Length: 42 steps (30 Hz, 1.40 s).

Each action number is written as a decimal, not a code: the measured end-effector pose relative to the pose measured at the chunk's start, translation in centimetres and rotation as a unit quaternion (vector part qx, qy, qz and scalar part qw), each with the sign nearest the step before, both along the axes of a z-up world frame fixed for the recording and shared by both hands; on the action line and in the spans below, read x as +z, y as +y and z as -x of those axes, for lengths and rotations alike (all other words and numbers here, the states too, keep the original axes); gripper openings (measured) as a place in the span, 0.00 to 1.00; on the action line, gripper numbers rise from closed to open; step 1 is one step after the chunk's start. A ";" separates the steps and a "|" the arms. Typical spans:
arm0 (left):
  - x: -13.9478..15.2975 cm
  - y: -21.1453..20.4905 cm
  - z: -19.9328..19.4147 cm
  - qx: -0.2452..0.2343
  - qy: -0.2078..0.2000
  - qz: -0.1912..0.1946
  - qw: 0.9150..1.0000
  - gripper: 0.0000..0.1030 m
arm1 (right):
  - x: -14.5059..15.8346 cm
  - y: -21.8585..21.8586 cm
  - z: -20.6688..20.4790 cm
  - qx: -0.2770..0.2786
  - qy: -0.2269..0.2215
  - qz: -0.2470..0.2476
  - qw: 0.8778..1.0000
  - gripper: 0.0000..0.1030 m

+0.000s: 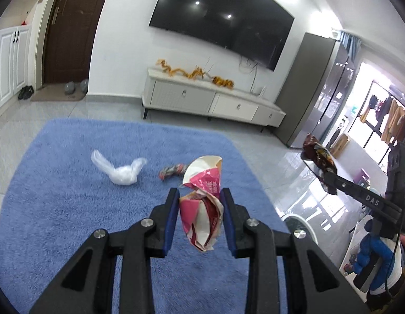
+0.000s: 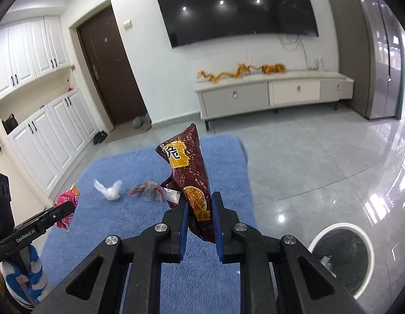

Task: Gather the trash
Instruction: 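Carry both wrappers over the trash bin and open both tools to drop them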

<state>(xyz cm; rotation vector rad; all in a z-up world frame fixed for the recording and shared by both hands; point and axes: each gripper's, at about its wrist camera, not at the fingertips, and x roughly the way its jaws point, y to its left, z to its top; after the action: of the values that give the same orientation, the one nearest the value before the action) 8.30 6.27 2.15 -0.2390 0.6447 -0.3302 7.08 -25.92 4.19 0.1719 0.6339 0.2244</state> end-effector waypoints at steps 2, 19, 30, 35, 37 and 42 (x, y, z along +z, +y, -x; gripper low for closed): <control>1.1 -0.1 1.1 -0.003 -0.012 0.001 1.000 0.29 | 1.2 -0.4 1.6 -0.006 -0.015 0.001 1.000 0.16; 7.8 -4.2 7.2 -0.047 -0.084 -0.011 0.995 0.29 | 6.6 -5.1 12.2 -0.058 -0.102 -0.014 0.993 0.16; 8.4 -11.9 6.3 -0.098 -0.076 -0.041 0.991 0.29 | 4.7 -12.7 15.2 -0.127 -0.098 -0.039 0.986 0.16; 7.4 -16.9 4.9 -0.131 -0.064 -0.062 0.987 0.29 | 2.6 -16.6 15.5 -0.156 -0.080 -0.056 0.983 0.16; 6.8 -19.5 4.1 -0.145 -0.055 -0.072 0.985 0.29 | 1.4 -17.9 15.2 -0.167 -0.070 -0.065 0.981 0.16; 4.3 -25.0 1.8 -0.176 -0.024 -0.092 0.980 0.29 | -2.1 -21.0 14.5 -0.185 -0.039 -0.088 0.978 0.16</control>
<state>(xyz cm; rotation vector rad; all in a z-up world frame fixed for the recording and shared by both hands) 6.47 -18.72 6.49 0.0633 0.6653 -0.6105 -7.42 -46.87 2.05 0.4456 0.4937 -0.0719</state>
